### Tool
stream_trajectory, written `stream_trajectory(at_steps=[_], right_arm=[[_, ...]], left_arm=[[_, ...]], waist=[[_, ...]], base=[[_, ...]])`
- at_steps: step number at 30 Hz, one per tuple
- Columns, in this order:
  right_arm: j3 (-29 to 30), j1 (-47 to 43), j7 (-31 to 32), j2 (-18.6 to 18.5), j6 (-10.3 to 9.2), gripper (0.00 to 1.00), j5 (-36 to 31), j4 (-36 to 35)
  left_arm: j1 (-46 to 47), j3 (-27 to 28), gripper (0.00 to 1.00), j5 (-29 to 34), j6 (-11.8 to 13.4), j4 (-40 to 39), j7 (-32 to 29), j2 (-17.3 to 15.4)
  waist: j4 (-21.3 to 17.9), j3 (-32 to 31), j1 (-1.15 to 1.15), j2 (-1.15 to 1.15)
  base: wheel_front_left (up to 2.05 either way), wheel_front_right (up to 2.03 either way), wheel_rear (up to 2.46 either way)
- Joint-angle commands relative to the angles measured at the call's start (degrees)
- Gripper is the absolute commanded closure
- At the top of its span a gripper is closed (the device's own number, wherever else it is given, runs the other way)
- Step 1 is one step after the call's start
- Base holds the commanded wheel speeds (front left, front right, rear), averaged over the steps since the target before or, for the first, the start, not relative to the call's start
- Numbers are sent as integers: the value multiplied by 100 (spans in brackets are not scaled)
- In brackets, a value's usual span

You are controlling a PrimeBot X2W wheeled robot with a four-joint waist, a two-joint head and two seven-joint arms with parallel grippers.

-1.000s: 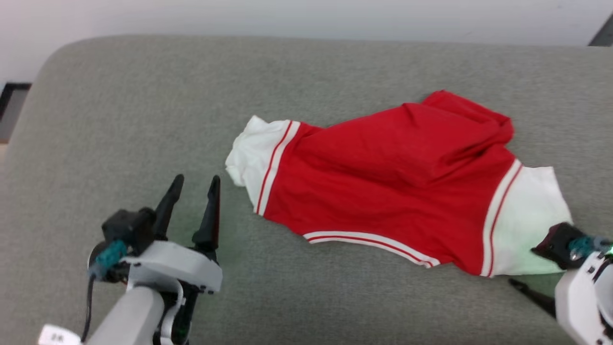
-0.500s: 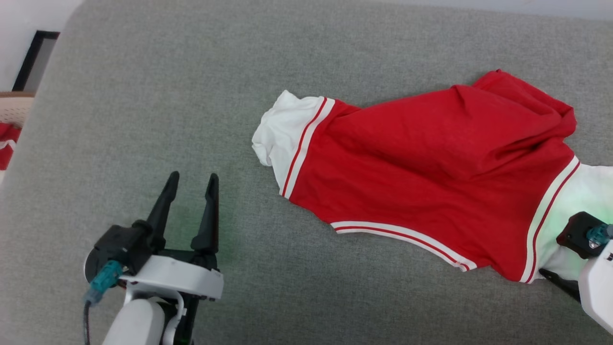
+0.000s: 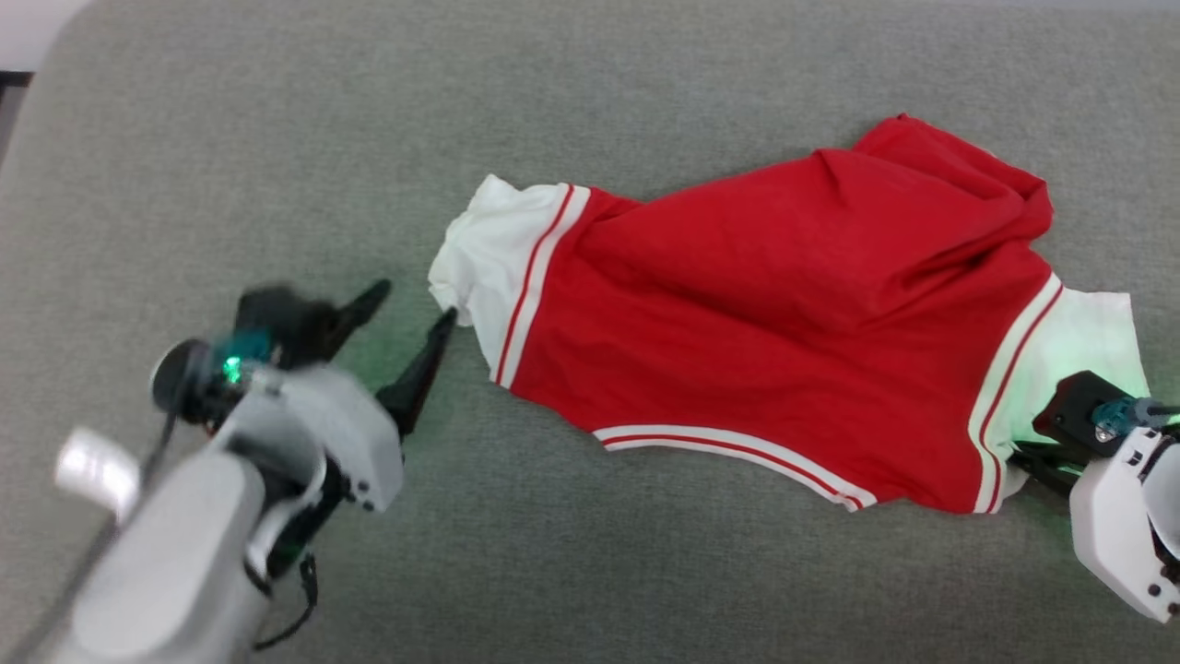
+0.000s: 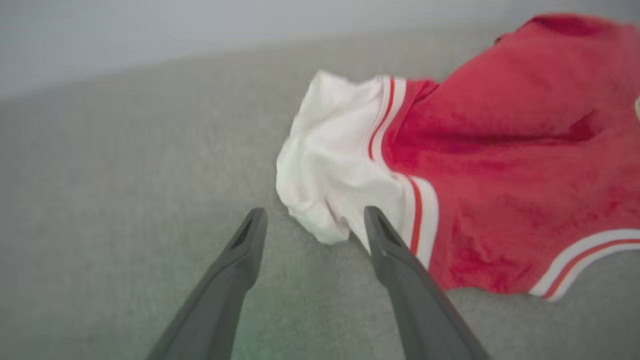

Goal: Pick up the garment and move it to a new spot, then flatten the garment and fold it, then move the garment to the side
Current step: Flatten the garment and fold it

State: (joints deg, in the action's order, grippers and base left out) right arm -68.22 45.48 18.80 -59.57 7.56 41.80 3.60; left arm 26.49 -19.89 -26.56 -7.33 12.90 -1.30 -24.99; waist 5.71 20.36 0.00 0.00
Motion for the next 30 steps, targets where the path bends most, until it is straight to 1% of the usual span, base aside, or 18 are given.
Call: stream_trajectory(at_steps=[1, 2, 4, 7, 8, 9, 11, 14, 20, 22, 23, 24, 25, 26, 27, 30], right_arm=[[-158, -23, 54, 10, -13, 100, -12, 149], [-195, 21, 48, 35, -14, 100, -11, 170], [-275, 130, 55, 93, -18, 100, -12, 190], [-371, 253, 88, 180, -19, 100, 4, 225], [-399, 297, 86, 208, -19, 100, 16, 232], [-425, 331, 75, 233, -19, 100, 19, 243], [-468, 417, 49, 286, -26, 100, 20, 269], [-500, 494, 14, 350, -33, 100, 14, 322], [-560, 633, -39, 476, -57, 100, -7, 396], [-563, 669, -66, 504, -59, 100, -23, 425], [-562, 673, -85, 514, -62, 100, -26, 437], [-566, 688, -96, 526, -68, 100, -28, 445], [-570, 704, -103, 540, -68, 100, -27, 446], [-574, 718, -131, 561, -68, 100, -6, 436], [-574, 739, -189, 581, -68, 100, -1, 425], [-559, 769, -418, 608, -67, 100, 25, 428]], left_arm=[[276, -320, 0, -528, -13, 9, -613, -190], [458, -583, 0, -905, -14, -43, -1099, -367], [910, -765, 0, -1754, -9, -84, -1994, -653], [1318, -988, 0, -2784, -10, -72, -3281, -901], [1447, -1012, 0, -3003, -12, -24, -3639, -991], [1589, -1039, 0, -3191, -11, -1, -3946, -1035], [1767, -1040, 0, -3575, -12, 110, -4463, -994], [1967, -1047, 0, -3884, -11, 270, -4834, -892], [2175, -1204, 0, -3892, -13, 731, -4825, -638], [2203, -1342, 0, -3783, -10, 902, -4802, -597], [2212, -1401, 13, -3760, -6, 982, -4792, -578], [2214, -1453, 41, -3789, -6, 1040, -4799, -556], [2203, -1460, 61, -3847, -6, 1111, -4783, -535], [2207, -1480, 98, -3873, -6, 1148, -4782, -520], [2204, -1505, 100, -3916, -7, 1164, -4752, -506], [2161, -1469, 100, -4000, -11, 1072, -4496, -578]], waist=[[-91, 71, 0, 0], [-115, 90, 0, 0], [-169, 148, 0, 0], [-226, 201, 0, 0], [-249, 217, 0, 0], [-264, 235, 0, 0], [-301, 283, 0, 0], [-354, 375, 0, 0], [-478, 564, 0, 0], [-506, 599, 0, 0], [-516, 611, 0, 0], [-527, 618, 0, 0], [-535, 616, 0, 0], [-546, 609, 0, 0], [-556, 593, 0, 0], [-581, 497, 0, 0]], base=[[0, 0, 0], [0, 0, 0], [0, 0, 0], [0, 0, 0], [0, 0, 0], [0, 0, 0], [0, 0, 0], [0, 0, 0], [0, 0, 0], [0, 0, 0], [0, 0, 0], [0, 0, 0], [0, 0, 0], [0, 0, 0], [0, 0, 0], [0, 0, 0]])
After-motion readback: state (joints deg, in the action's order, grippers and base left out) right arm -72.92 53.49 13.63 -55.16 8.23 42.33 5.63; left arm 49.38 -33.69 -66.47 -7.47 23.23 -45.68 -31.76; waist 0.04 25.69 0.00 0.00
